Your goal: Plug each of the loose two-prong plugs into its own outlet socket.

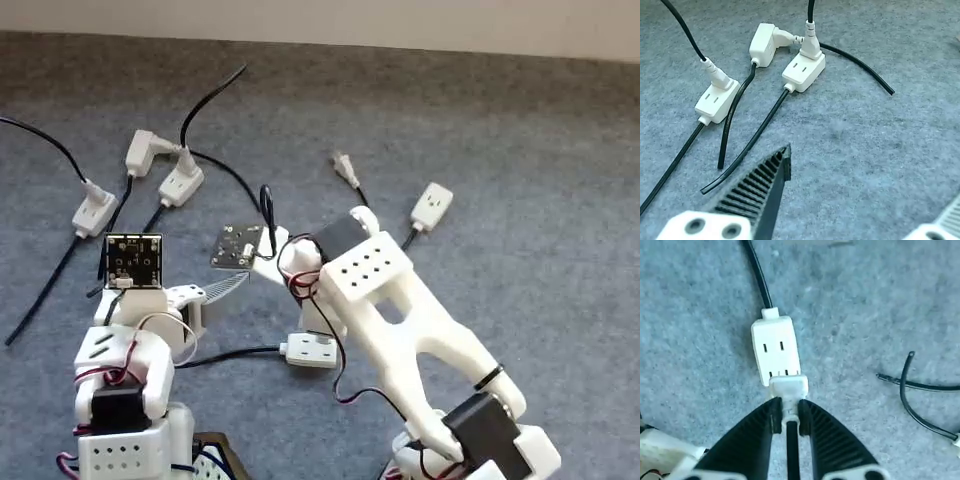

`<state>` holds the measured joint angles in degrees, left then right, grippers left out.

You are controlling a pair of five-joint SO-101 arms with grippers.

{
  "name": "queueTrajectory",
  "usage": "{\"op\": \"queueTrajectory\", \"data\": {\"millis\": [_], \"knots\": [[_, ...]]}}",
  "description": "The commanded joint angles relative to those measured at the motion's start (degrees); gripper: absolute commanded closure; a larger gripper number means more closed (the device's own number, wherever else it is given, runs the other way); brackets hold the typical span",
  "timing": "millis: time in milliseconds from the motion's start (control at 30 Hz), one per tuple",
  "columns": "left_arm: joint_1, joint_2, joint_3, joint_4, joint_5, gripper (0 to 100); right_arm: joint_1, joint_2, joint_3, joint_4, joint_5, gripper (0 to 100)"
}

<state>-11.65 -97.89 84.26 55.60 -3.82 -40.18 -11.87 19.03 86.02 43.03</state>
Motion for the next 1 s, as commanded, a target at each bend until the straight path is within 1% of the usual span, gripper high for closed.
{"op": "queueTrajectory", "data": {"millis": [0, 233, 333, 433, 667, 800, 967], "knots": [[0.0, 0.0, -1.6, -1.1, 0.4, 53, 0.2, -2.3, -1.0, -1.0, 0.7, 99.2], [0.3, 0.0, -1.7, -1.1, 0.4, 53, -4.5, -2.2, 1.6, -2.5, 0.3, 99.2], [-2.8, 0.0, -2.2, -1.3, 0.4, 53, -6.1, -2.2, 4.4, -4.7, 0.2, 99.2], [-5.1, 0.0, -1.9, -3.2, 0.5, 53, -6.5, -2.3, 6.5, -6.0, 0.2, 99.2], [-5.1, 0.0, -1.7, -3.3, 0.5, 53, -6.5, -2.4, 6.4, -5.8, 0.2, 99.2], [-3.4, 0.0, -1.7, -3.0, 0.4, 53, -6.5, -2.4, 3.4, -5.0, 0.2, 99.2], [-3.3, 0.0, -1.7, -3.0, 0.4, 53, -6.5, -2.4, -0.9, -2.7, 0.1, 99.2]]}}
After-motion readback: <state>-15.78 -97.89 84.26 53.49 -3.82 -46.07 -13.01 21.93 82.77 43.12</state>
